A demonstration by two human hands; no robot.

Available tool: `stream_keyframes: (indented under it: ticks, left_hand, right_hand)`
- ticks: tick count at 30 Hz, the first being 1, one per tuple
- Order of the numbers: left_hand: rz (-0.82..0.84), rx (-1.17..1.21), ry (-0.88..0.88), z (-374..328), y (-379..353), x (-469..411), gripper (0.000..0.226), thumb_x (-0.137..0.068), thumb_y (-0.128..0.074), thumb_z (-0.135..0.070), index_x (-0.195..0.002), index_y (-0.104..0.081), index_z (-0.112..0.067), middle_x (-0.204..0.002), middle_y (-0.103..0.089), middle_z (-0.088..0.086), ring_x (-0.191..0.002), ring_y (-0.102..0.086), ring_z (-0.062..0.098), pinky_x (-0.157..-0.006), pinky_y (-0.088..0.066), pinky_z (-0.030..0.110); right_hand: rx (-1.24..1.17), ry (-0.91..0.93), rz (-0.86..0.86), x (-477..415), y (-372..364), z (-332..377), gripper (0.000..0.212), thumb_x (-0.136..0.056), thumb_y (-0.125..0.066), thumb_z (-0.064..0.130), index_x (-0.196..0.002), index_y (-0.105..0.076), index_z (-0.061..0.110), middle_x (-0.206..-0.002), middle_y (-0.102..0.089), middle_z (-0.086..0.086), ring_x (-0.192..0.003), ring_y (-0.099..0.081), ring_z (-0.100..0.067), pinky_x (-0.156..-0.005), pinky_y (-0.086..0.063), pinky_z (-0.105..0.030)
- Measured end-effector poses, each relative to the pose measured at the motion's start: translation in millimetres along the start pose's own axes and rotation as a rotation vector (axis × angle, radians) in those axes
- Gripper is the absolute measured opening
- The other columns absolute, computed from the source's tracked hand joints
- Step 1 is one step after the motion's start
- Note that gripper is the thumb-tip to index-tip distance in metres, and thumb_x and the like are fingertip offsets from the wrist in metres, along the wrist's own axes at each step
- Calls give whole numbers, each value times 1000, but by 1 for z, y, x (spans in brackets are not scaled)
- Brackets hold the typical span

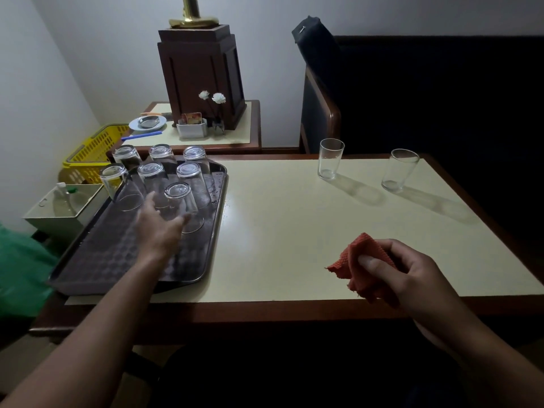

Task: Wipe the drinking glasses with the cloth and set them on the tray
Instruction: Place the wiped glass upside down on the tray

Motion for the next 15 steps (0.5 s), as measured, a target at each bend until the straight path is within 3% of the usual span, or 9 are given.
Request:
stream_keyframes:
  ticks: [2,4,7,11,15]
  left_hand:
    - [-175,-18,-117,-29,12,16,63,-82,-81,-20,-138,-51,-17,-133,-53,16,-116,-59,30,-97,-51,38]
    - [-217,-24,-243,-62,8,31,51,-82,-77,-22,-127,-54,-24,-126,-53,11,-111,-59,30,-96,-53,45]
    - [-123,-5,-322,-101,-27,40,47,-79,-79,-20,-121,-57,-23,-118,-57,7,-109,-59,29,-94,-52,49]
    - [32,44,-397,-150,-100,46,44,-80,-80,-22,-118,-60,-19,-114,-59,3,-104,-60,24,-89,-54,44]
    - [213,35,-363,-179,-194,31,48,-79,-83,-27,-119,-58,-17,-115,-59,3,-105,-59,22,-89,-53,42]
  right_hand:
    - [-3,-23,-13,-9,4,-5,14,-100,-68,18,-112,-72,13,-88,-80,-18,-87,-70,-56,-73,-50,-52]
    - [17,-36,-13,-21,9,-10,13,-101,-68,20,-112,-72,14,-86,-80,-20,-83,-66,-60,-71,-44,-49]
    - [45,-25,-20,-41,19,-13,11,-101,-68,18,-111,-72,14,-87,-81,-17,-86,-69,-58,-63,-46,-43]
    - [25,5,-56,-70,37,-11,13,-100,-71,17,-111,-72,13,-92,-81,-17,-88,-74,-52,-72,-58,-58]
    - [3,16,-101,-98,59,-5,13,-100,-71,16,-112,-70,10,-90,-81,-14,-87,-72,-52,-64,-54,-43]
Point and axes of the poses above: each hand's wrist, its own x-axis away from the middle knuckle, its own y-axis out of the back of the hand, z = x × y, the point moved 8 cm from there along -x, towards the middle knuckle
